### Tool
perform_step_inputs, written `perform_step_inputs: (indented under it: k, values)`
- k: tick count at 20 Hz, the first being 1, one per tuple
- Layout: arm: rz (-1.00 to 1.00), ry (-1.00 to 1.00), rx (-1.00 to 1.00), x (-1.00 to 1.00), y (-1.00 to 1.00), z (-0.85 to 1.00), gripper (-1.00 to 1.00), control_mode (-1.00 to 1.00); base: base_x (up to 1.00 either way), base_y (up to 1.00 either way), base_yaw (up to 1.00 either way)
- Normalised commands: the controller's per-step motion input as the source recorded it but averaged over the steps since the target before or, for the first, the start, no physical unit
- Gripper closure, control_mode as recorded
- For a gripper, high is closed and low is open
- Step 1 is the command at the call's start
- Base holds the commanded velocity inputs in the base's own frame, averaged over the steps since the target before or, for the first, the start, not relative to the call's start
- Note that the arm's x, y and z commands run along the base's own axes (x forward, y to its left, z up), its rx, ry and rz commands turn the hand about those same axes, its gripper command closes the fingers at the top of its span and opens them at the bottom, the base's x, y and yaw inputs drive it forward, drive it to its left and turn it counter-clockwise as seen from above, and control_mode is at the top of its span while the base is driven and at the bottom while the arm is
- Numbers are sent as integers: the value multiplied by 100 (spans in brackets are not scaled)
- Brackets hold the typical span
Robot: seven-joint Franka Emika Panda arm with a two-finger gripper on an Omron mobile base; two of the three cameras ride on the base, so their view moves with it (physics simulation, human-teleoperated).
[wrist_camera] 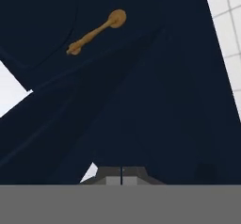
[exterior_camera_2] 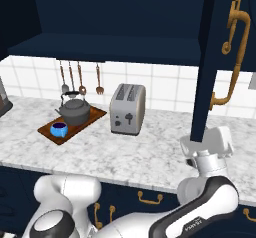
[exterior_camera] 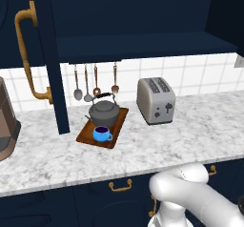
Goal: Pick the kettle from the counter and place it on the tray. Then pick the mug from the cabinet and place it on the tray. Then close the cabinet doors.
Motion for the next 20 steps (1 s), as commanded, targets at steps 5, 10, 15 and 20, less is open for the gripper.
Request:
perform_step_inputs:
  k: [5,10,15,20]
  values:
    - [2,0,20,25,-53,19,100,-100,0,0,0]
    - [0,-1,8,19,-23,33,100,-100,0,0,0]
    - [0,-5,0,2,0,37,100,-100,0,0,0]
    - [0,-10,0,0,41,36,100,-100,0,0,0]
